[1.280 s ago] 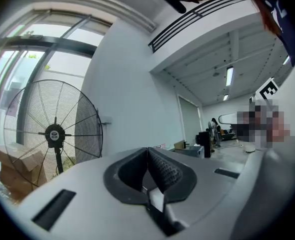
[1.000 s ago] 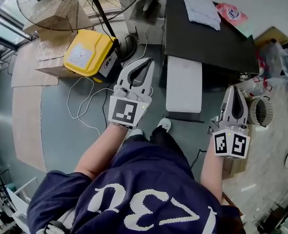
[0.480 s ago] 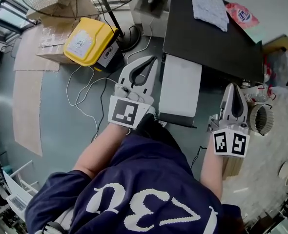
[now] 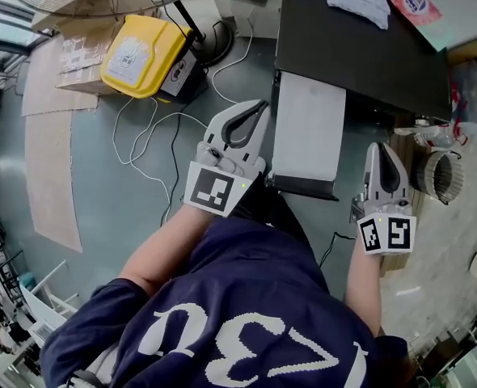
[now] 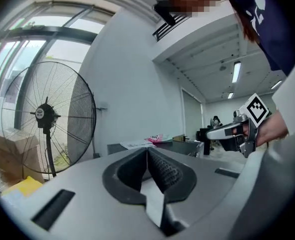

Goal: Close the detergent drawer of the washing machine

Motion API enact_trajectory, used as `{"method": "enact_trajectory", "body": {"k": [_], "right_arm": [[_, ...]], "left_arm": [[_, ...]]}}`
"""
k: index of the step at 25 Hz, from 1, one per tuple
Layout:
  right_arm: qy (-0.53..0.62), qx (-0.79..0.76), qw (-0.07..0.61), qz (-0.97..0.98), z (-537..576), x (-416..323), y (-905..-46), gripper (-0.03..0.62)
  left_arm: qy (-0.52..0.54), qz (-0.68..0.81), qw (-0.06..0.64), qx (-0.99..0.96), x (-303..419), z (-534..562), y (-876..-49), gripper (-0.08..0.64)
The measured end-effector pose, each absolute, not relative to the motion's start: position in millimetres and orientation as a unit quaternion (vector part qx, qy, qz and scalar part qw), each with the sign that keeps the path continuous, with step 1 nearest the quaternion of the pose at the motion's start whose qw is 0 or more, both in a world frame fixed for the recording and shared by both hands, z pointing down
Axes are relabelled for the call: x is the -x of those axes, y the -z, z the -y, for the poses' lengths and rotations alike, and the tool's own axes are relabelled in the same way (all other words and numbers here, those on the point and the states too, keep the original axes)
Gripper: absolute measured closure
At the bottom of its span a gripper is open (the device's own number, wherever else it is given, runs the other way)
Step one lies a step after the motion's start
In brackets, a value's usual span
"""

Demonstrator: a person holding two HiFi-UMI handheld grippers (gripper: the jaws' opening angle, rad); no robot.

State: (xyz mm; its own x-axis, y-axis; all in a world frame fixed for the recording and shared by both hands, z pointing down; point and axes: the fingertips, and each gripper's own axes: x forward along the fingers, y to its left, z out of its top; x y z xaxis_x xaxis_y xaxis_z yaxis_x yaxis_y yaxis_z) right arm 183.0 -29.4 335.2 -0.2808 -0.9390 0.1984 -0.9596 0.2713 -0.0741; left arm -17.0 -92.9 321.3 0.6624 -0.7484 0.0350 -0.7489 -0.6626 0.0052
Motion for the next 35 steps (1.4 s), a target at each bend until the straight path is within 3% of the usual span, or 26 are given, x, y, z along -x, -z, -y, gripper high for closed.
{"method": "enact_trajectory", "body": {"k": [6,14,18,28,35], "right_arm": [[-0.144,-0.552,0.107,0.814,-4,-181,-400,0.518],[-0.260,-0.431,0.168,0.848,-62,-166,-487,0.345],[-0.274,-0.375,0.229,0.855,-91,-157,-521,0.259],[-0.277,-0.328,0.261,0.864,-113,-146,-544,0.263],[-0.270,-0.349,0.270,0.856,-114,-154,-549,0.388]], "left_arm": [[-0.054,0.368,0.028,-0.928,13,69,-369,0.538],[-0.125,0.282,0.083,-0.948,7,23,-440,0.448],[-0.158,0.229,0.108,-0.954,1,-9,-474,0.422],[-0.195,0.160,0.161,-0.954,-2,-56,-513,0.400],[-0.193,0.121,0.192,-0.954,-2,-72,-514,0.388]]}}
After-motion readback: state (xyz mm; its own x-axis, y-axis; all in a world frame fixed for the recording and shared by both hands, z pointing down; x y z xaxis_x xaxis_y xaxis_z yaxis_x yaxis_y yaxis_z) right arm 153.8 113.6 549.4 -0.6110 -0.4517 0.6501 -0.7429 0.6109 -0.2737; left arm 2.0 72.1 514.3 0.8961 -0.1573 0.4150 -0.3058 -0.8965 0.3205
